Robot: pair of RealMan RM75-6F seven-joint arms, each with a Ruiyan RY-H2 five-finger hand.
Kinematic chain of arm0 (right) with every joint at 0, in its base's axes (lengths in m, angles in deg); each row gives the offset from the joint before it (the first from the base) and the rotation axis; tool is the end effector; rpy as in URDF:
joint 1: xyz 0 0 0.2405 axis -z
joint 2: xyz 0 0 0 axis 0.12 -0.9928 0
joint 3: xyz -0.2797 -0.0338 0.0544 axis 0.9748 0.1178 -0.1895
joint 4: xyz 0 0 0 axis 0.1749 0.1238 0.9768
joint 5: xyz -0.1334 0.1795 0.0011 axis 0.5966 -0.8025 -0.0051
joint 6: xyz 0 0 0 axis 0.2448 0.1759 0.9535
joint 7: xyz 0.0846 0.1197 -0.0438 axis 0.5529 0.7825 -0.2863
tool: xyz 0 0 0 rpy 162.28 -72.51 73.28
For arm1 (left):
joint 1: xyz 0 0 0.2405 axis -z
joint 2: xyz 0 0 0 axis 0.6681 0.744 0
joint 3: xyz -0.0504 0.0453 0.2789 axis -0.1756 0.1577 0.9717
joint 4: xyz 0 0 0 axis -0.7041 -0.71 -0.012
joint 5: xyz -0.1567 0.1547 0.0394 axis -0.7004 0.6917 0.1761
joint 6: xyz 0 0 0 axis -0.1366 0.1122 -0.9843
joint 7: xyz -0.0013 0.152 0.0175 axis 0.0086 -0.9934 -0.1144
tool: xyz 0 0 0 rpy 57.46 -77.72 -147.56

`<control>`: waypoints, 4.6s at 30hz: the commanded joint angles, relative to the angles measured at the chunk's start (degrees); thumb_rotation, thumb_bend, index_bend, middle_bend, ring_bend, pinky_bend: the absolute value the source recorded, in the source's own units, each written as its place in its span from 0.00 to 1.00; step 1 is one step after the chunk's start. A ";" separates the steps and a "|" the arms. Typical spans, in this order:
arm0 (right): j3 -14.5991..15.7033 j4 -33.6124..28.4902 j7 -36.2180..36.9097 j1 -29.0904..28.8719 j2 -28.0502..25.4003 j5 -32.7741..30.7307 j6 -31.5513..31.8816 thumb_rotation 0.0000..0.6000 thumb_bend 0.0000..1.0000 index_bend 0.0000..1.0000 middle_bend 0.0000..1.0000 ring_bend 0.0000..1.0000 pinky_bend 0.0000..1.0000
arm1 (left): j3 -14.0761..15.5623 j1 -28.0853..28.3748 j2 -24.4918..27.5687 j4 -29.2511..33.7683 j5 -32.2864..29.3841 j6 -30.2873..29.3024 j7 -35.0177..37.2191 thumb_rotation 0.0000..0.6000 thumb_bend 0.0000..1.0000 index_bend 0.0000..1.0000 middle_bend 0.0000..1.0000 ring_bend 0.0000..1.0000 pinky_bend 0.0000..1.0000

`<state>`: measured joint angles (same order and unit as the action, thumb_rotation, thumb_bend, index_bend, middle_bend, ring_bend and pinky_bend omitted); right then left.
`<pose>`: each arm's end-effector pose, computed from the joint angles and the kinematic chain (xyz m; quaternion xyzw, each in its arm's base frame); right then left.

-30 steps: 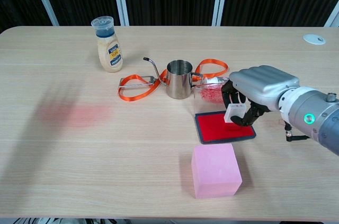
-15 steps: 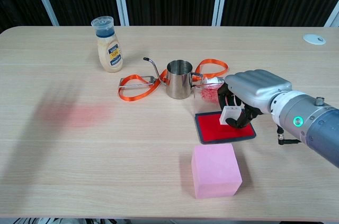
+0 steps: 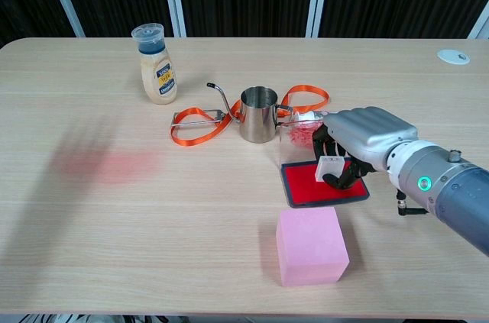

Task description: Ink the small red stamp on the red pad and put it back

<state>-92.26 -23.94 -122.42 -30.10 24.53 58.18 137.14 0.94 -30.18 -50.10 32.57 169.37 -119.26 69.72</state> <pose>-0.1687 -0.3133 -0.1079 0.7429 -0.3874 0.2851 0.4656 -0.3174 0.2241 0.1272 -0.6236 -0.4461 -0.3692 0.5252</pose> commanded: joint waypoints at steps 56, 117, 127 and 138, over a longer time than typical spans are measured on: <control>-0.57 -3.44 -0.12 0.04 -1.79 1.43 3.11 1.00 0.62 0.78 0.62 0.43 0.39 | 0.01 0.03 0.10 0.16 -0.09 -0.09 0.24 1.00 0.04 0.00 0.00 0.00 0.00; 2.47 9.95 23.22 6.52 -13.30 10.40 -4.19 1.00 0.52 0.77 0.55 0.39 0.39 | -0.11 -0.44 -1.37 0.32 -2.26 -0.35 -4.29 1.00 0.04 0.00 0.00 0.00 0.00; 2.03 10.60 23.70 6.95 -13.50 10.48 -4.71 1.00 0.47 0.76 0.52 0.38 0.39 | -0.22 -0.46 -1.56 0.36 -2.66 -0.39 -4.84 1.00 0.04 0.00 0.00 0.00 0.00; 1.82 11.59 23.68 7.39 -12.60 10.70 -4.99 1.00 0.45 0.75 0.51 0.38 0.39 | -0.28 -0.46 -1.60 0.27 -2.73 -0.39 -4.87 1.00 0.04 0.00 0.00 0.00 0.00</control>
<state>-90.44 -12.34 -98.73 -22.71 11.94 68.87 132.15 0.67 -30.64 -51.71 32.84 166.64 -119.65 64.86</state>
